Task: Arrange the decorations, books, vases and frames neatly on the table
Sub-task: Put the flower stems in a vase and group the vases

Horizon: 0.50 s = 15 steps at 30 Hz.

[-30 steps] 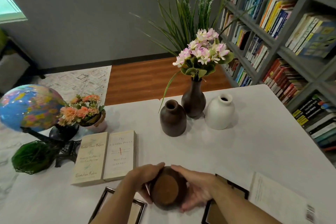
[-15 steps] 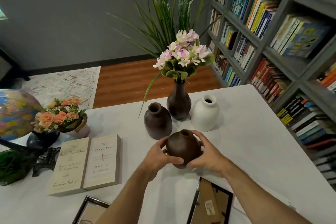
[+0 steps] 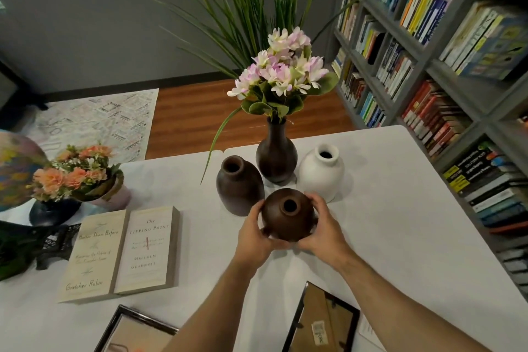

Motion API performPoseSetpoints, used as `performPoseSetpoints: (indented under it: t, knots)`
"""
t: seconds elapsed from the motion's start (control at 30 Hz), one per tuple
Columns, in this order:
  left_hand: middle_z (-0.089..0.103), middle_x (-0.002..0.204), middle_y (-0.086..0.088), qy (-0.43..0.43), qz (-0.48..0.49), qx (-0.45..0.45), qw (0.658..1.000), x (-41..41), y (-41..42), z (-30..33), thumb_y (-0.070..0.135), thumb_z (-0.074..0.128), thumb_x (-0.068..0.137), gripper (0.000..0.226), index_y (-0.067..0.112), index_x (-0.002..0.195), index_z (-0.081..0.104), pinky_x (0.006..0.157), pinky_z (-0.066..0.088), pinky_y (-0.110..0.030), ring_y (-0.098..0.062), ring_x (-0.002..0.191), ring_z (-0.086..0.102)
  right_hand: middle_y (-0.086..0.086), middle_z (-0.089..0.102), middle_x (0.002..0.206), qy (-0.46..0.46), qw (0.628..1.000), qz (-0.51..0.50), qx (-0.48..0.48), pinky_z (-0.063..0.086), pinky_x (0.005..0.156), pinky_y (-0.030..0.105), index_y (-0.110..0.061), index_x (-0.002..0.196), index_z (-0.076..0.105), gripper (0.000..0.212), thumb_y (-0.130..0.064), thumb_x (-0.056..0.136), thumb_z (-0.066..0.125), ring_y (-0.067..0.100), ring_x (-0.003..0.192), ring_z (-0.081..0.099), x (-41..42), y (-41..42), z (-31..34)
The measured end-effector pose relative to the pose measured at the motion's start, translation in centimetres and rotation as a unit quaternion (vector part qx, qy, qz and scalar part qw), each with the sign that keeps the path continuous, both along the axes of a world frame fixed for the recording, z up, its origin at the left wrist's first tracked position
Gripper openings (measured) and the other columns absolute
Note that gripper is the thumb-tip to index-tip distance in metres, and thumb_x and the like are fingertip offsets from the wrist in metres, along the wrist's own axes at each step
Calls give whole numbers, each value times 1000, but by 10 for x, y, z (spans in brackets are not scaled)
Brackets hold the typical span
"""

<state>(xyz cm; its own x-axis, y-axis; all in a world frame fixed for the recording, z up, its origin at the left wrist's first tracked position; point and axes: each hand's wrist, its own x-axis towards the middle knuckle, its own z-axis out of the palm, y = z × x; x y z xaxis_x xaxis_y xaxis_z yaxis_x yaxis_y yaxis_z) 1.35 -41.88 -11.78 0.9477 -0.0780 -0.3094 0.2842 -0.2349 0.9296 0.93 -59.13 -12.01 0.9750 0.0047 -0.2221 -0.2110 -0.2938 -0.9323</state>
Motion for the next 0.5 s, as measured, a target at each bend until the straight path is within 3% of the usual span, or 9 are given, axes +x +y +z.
performPoseSetpoints:
  t: [0.1,0.27,0.37,0.5]
  knots:
    - [53,118,32,-18,15,13,1000,1,-2,-2,13,96,50,91,52,117,48,69,48,-4,-1,110,55,-18,54,128,18,1000,-6,19,58,93,34,-35,136,41,102,-1,56,94,14,120,57,4,-1,-6]
    - [57,113,13,21,59,38,997,7,-9,-1,10,92,59,83,33,124,46,67,51,-11,-18,107,62,-18,57,108,20,996,-88,17,53,67,7,-30,117,45,82,3,59,93,7,98,63,12,6,-12]
    - [58,105,10,57,69,50,995,8,-13,0,15,91,64,79,31,125,44,59,46,-10,-15,96,62,-14,58,99,28,991,-129,6,48,58,2,-27,111,43,70,5,67,88,9,92,63,12,10,-18]
    - [58,97,9,85,84,60,991,7,-16,-1,15,86,73,73,27,131,44,54,43,-8,-10,86,61,-16,60,95,41,991,-129,-8,49,57,3,-26,111,43,67,5,71,86,5,86,65,14,11,-21]
